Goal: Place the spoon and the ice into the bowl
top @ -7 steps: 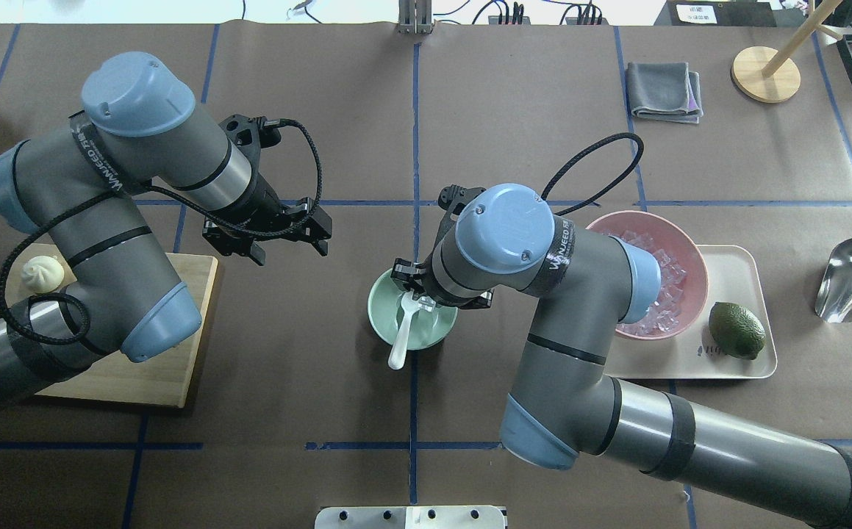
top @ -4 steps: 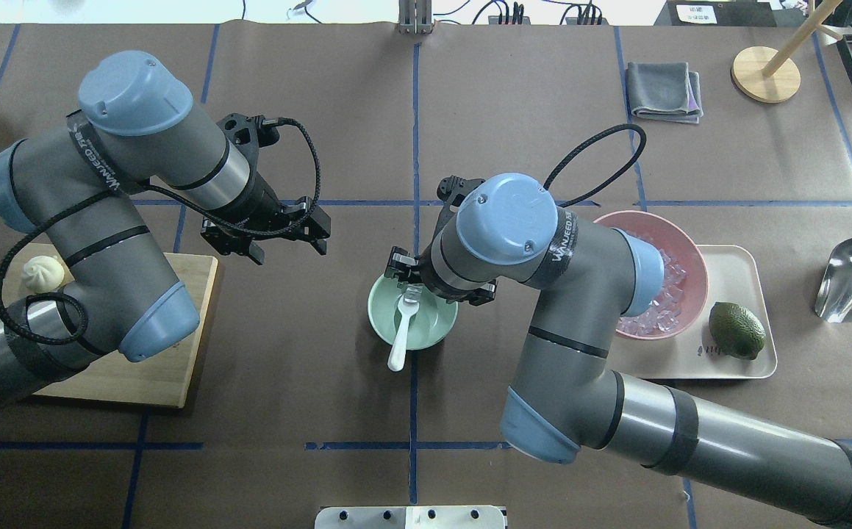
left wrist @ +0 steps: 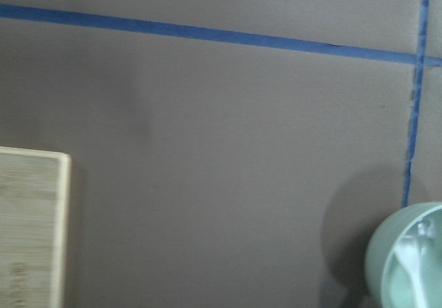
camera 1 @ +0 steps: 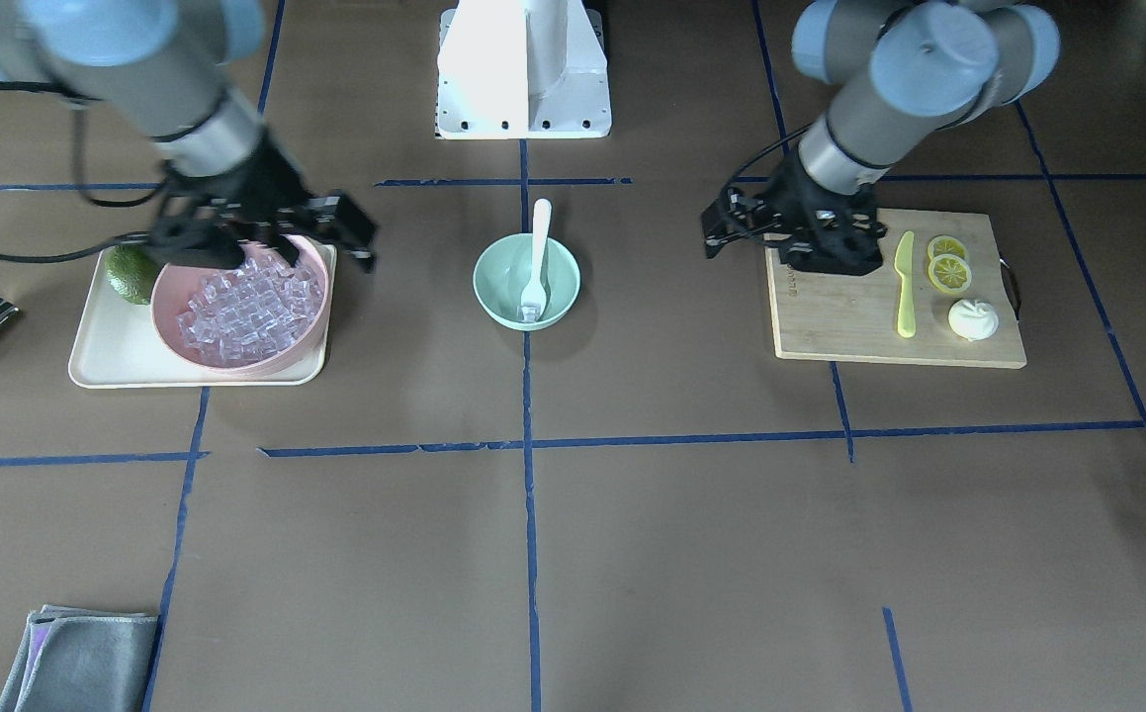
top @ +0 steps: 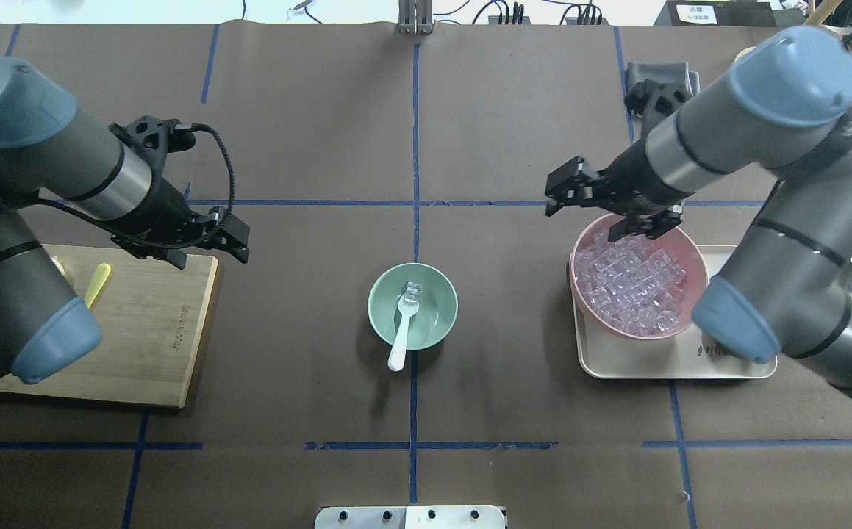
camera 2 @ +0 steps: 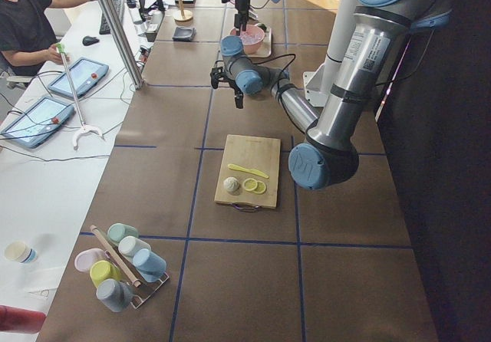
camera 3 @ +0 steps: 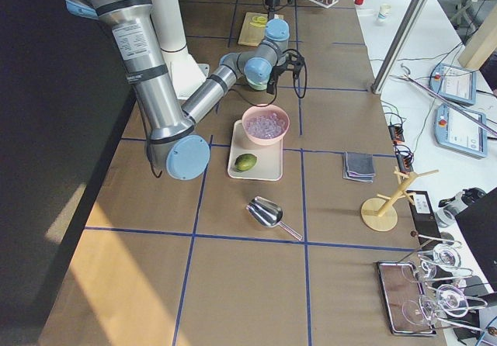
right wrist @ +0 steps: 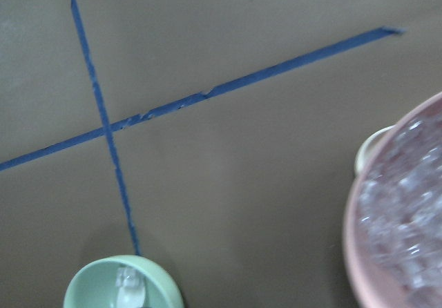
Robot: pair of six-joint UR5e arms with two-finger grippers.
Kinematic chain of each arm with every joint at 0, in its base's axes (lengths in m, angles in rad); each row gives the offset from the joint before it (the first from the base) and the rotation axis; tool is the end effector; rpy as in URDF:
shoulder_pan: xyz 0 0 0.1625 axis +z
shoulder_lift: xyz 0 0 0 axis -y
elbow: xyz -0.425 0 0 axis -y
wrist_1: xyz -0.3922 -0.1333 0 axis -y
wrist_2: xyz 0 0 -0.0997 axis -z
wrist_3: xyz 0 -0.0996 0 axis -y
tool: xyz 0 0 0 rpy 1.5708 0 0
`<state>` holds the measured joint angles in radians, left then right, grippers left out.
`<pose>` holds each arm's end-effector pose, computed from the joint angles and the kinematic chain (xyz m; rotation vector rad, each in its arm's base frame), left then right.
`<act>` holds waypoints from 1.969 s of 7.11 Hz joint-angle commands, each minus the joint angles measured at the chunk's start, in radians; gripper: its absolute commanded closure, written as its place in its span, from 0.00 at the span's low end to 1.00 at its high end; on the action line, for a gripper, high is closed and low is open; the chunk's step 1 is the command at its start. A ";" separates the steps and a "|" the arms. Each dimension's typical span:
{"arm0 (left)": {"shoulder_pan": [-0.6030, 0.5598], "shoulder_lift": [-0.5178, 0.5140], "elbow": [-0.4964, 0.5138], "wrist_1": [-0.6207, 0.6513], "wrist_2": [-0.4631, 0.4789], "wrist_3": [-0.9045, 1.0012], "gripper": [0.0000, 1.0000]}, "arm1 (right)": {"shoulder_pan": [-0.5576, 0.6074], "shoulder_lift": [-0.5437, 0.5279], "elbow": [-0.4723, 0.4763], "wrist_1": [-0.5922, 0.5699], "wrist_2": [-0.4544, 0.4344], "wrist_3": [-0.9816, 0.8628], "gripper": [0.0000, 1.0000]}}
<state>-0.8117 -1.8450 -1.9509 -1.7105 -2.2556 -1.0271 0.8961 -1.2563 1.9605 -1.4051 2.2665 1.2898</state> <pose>0.3284 -0.4482 0.3159 -0.0268 0.9965 0.0263 -0.2913 -0.4753 0.2858 -0.0782 -1.0532 0.2548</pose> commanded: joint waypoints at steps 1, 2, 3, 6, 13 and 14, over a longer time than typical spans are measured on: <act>-0.111 0.203 -0.094 0.006 -0.004 0.219 0.01 | 0.252 -0.203 0.002 -0.006 0.143 -0.427 0.00; -0.183 0.267 -0.097 0.011 -0.031 0.358 0.01 | 0.323 -0.245 -0.018 -0.076 0.143 -0.643 0.00; -0.286 0.314 -0.083 0.012 -0.076 0.507 0.01 | 0.398 -0.253 -0.031 -0.209 0.137 -0.879 0.00; -0.510 0.314 -0.053 0.286 -0.079 0.970 0.01 | 0.591 -0.252 -0.185 -0.364 0.105 -1.411 0.00; -0.627 0.309 0.073 0.330 -0.107 1.002 0.00 | 0.639 -0.273 -0.313 -0.354 0.076 -1.562 0.00; -0.627 0.320 0.069 0.330 -0.102 1.007 0.00 | 0.639 -0.275 -0.315 -0.354 0.076 -1.561 0.00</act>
<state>-1.4383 -1.5361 -1.8822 -1.3771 -2.3612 -0.0221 1.5362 -1.5312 1.6468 -1.7595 2.3419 -0.2800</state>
